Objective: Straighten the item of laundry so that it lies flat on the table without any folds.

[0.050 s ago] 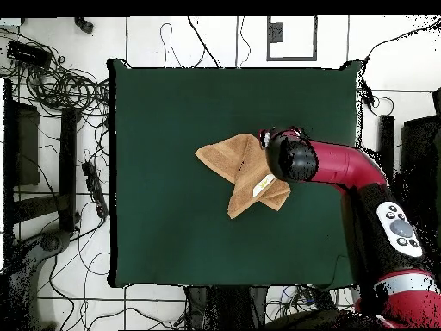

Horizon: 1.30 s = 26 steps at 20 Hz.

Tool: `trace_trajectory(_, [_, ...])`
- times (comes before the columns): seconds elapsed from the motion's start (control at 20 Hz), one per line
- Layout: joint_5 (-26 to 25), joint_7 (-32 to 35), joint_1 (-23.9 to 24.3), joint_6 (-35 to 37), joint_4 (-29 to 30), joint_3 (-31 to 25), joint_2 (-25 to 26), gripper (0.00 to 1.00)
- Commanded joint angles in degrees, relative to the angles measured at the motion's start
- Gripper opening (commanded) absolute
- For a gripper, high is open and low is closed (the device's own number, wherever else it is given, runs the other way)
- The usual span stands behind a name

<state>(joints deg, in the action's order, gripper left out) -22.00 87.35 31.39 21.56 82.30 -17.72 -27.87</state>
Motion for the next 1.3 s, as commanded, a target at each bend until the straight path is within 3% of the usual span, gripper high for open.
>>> trace_trajectory(0.05, [1.15,7.7,-2.71,-0.09,5.83,-1.22,2.09,0.0])
trace_trajectory(0.15, [1.21,7.82,-2.8,0.04,5.91,-1.06,2.03,0.0])
trace_trajectory(0.2, [1.28,8.04,-2.77,-0.23,6.07,-1.02,2.02,1.0])
trace_trajectory(1.3, [2.06,5.31,-1.84,5.14,5.89,-0.86,2.17,1.0])
